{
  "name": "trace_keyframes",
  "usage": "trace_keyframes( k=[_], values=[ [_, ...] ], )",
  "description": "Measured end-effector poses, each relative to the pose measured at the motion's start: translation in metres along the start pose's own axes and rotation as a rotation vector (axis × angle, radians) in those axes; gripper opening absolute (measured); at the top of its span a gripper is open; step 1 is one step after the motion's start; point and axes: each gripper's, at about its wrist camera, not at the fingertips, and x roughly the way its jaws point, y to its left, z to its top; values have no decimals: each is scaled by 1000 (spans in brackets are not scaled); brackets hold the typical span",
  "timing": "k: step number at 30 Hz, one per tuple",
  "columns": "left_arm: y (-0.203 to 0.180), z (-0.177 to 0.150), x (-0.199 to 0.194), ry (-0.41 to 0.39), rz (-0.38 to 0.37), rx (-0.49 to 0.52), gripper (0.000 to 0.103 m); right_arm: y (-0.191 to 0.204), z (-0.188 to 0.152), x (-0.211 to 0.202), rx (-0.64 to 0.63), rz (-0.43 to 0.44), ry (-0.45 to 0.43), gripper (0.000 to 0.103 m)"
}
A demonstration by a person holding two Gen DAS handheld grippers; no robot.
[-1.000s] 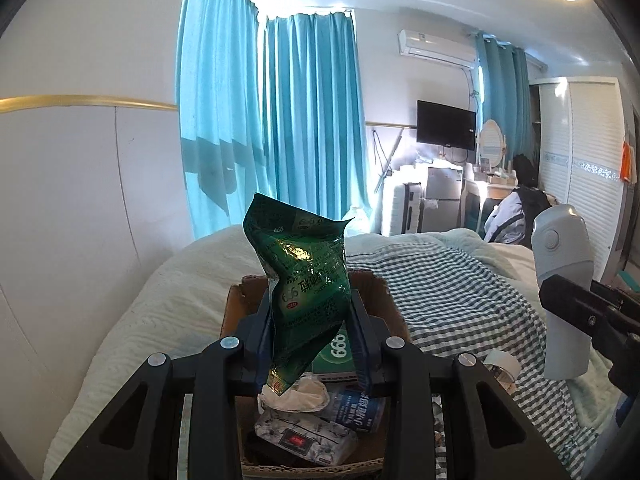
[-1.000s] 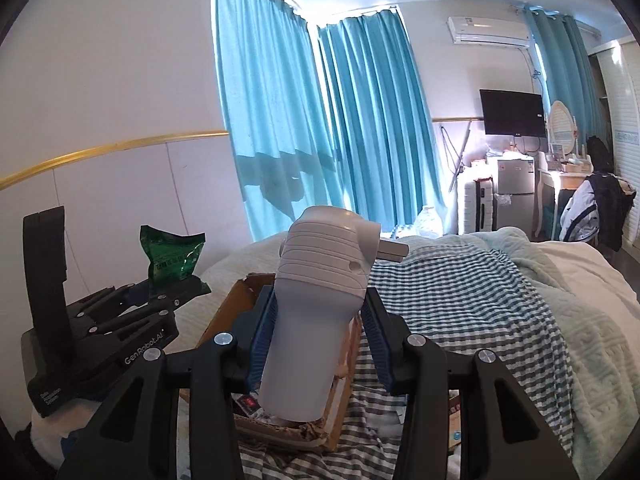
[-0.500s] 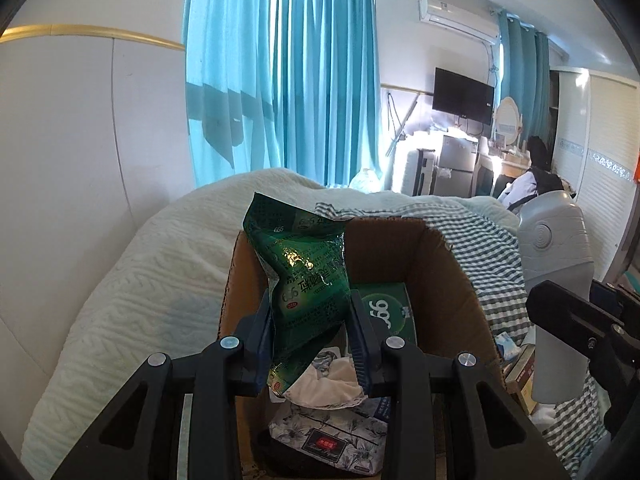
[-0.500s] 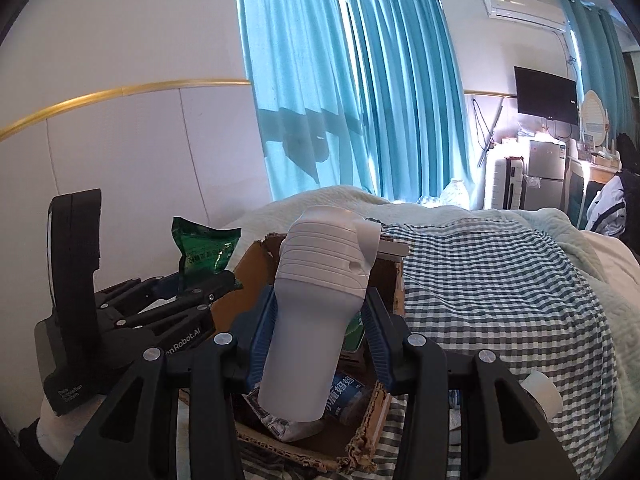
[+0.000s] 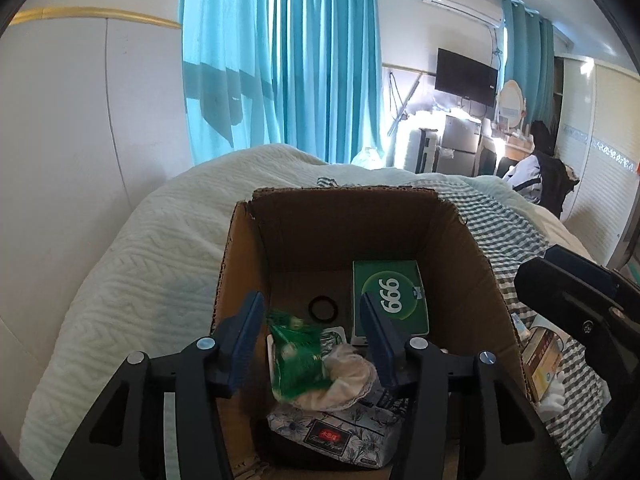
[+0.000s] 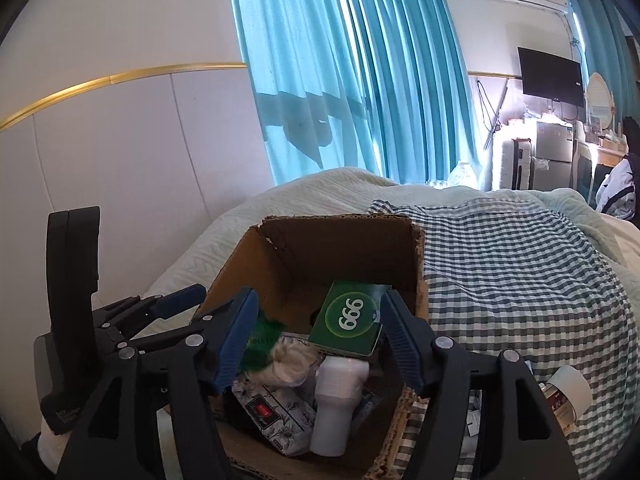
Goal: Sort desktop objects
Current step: 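Open both tools to drop the snack bag and hair dryer into the box, then move both tools back over the remaining items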
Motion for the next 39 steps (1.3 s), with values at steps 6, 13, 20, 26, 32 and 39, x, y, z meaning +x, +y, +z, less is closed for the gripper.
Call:
trace_keyframes(
  k=[6, 13, 20, 26, 32, 39],
  values=[
    [-13, 8, -32, -39, 9, 10, 72, -11, 12, -45, 33, -31, -65, 63],
    [-35, 25, -86, -138, -3, -1, 97, -38, 36, -111, 54, -112, -130, 64],
    [-67, 30, -133, -213, -30, -1, 103, -69, 41, -178, 67, -193, -189, 77],
    [-94, 30, -153, -249, -54, 9, 103, -90, 34, -217, 63, -255, -214, 95],
    [-126, 26, -156, -249, -77, 47, 103, -123, 25, -240, 71, -317, -221, 103],
    [-167, 14, -137, -217, -100, 85, 103, -164, 8, -252, 86, -348, -201, 103]
  ],
)
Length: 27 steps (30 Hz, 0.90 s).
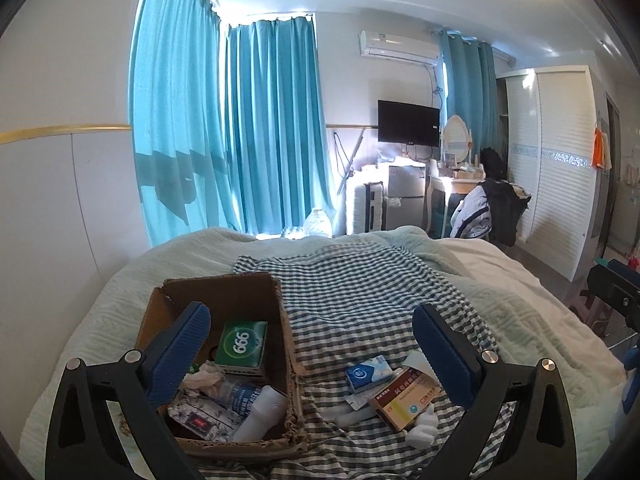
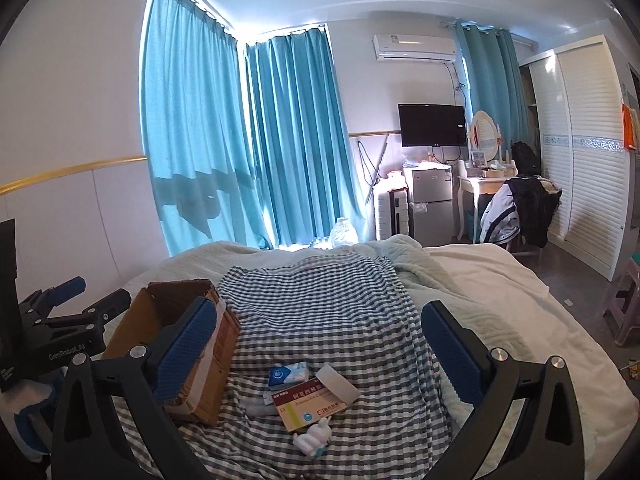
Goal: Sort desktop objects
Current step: 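Move both tools back over the remaining items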
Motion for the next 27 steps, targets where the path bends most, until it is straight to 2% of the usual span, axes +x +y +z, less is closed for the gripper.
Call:
trace_keyframes(
  k=[4, 8, 15, 19, 27],
  values=[
    [-22, -13, 20, 40, -26, 24, 103, -16, -9, 10, -12, -17, 38, 103],
    [-44, -26, 47, 80, -36, 101, 103, -27, -20, 22, -30, -25, 70, 103],
    [-67, -59, 87, 160, -57, 199, 103, -42, -44, 52, -21, -25, 139, 102],
    [-77, -83, 107, 217, -66, 260, 103, -45, -54, 69, -39, -58, 169, 99],
    [-92, -114, 149, 333, -121, 360, 103, -47, -57, 121, -91, -25, 244, 96]
  ],
)
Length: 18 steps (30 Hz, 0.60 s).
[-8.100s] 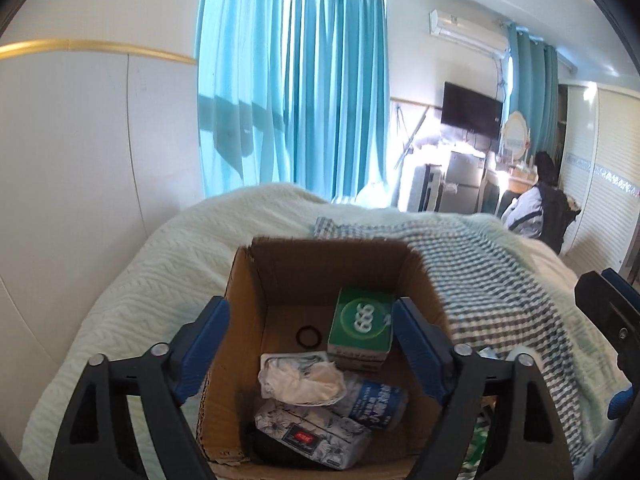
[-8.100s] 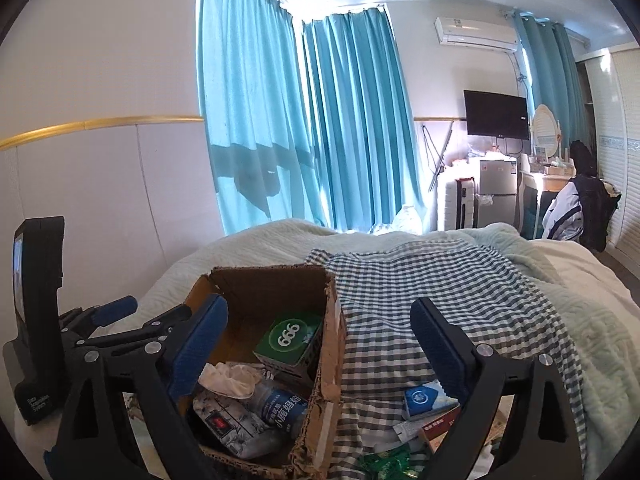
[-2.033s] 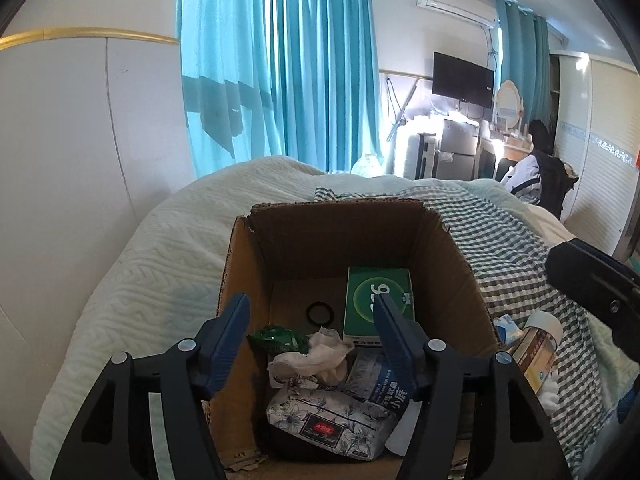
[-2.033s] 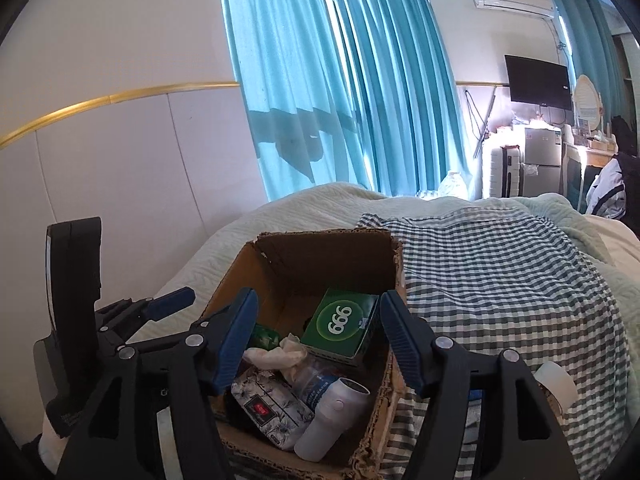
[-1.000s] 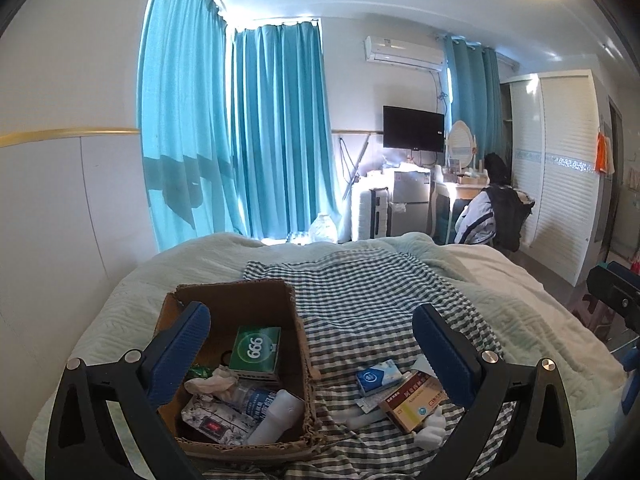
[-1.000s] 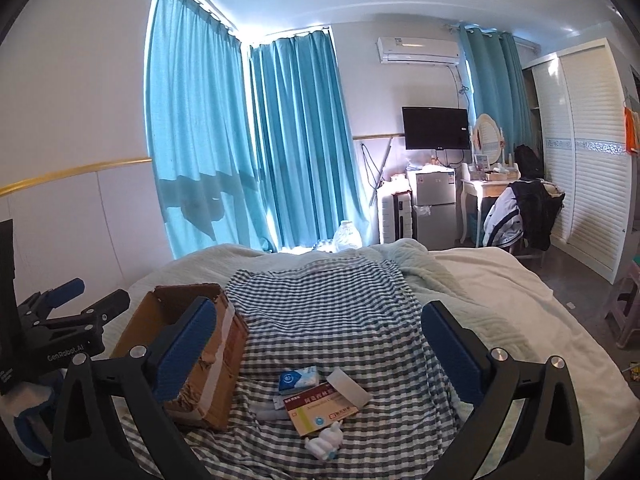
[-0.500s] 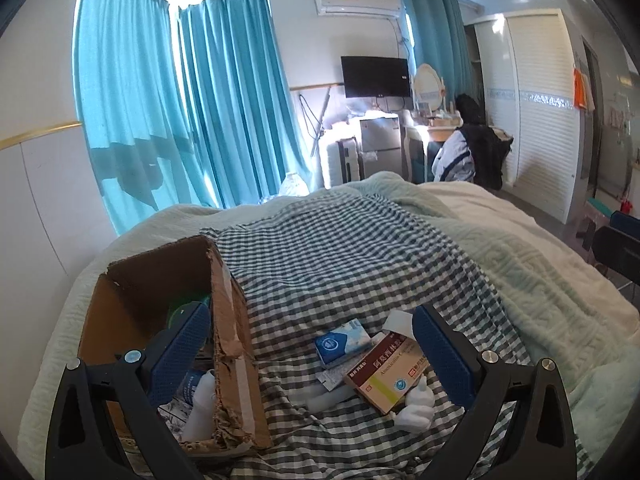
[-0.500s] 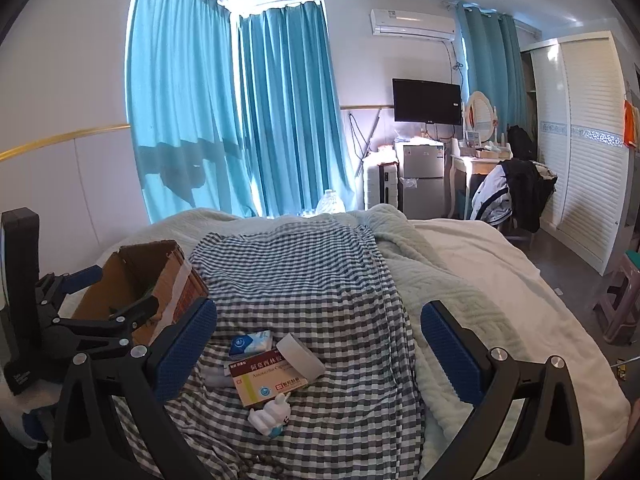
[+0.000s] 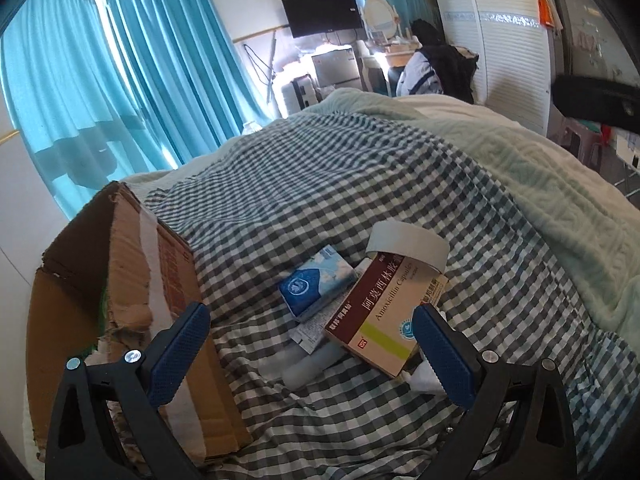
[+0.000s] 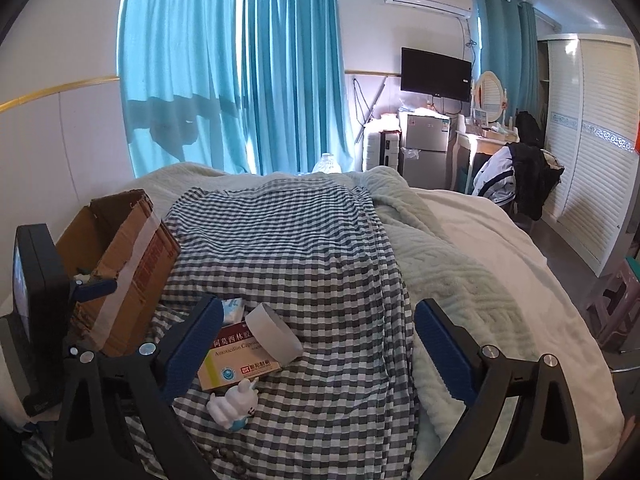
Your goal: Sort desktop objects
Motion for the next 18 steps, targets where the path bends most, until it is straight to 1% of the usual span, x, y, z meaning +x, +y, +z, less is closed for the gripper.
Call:
trace_keyframes(
  k=[4, 7, 9, 12, 13, 15, 16, 18],
  values=[
    [-16, -6, 21, 44, -5, 86, 103, 2, 5, 40, -8, 50, 56, 91],
    [-25, -13, 35, 76, -26, 154, 103, 2, 1, 67, -4, 70, 110, 88],
    [-30, -17, 44, 94, -41, 187, 103, 1, -8, 82, -1, 75, 141, 87],
    [-40, -24, 68, 180, -29, 246, 103, -3, -28, 100, 51, 85, 177, 87],
    [-42, -26, 73, 190, -24, 254, 103, -5, -34, 108, 64, 95, 201, 87],
    [-39, -25, 79, 186, -33, 227, 103, 0, -39, 121, 47, 102, 245, 87],
    [-36, -24, 81, 185, -49, 203, 103, 3, -40, 123, 26, 103, 244, 87],
    [-33, -22, 87, 175, -50, 175, 103, 6, -40, 128, -2, 116, 245, 87]
  ],
)
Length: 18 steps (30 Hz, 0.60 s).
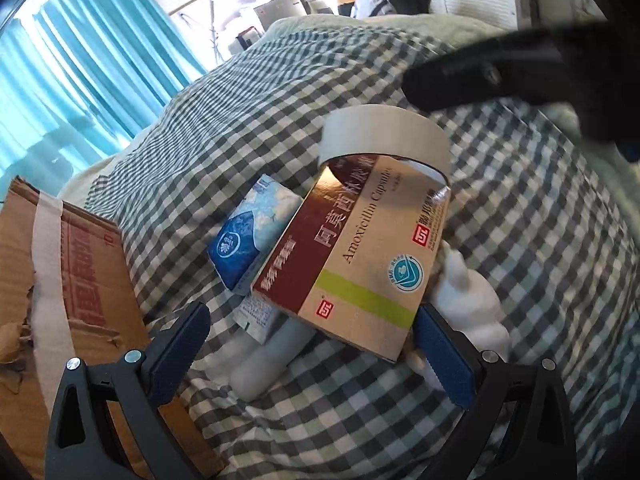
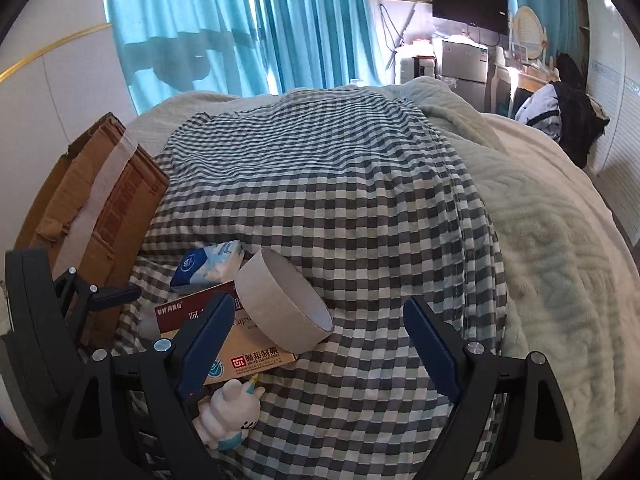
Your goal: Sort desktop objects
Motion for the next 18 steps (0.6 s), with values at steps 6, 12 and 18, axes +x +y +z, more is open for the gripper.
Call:
trace_keyframes(
  k=[6, 12, 18],
  values=[
    [1, -5, 12, 8, -115, -24, 57, 1, -3, 29, -10, 30, 60, 87],
    [5, -10, 7, -16, -126, -38, 21, 10, -4, 53, -37, 48, 113, 59],
    [10, -14, 5, -33, -160, -54, 14, 0, 0, 44, 2, -39, 73, 32]
  ],
)
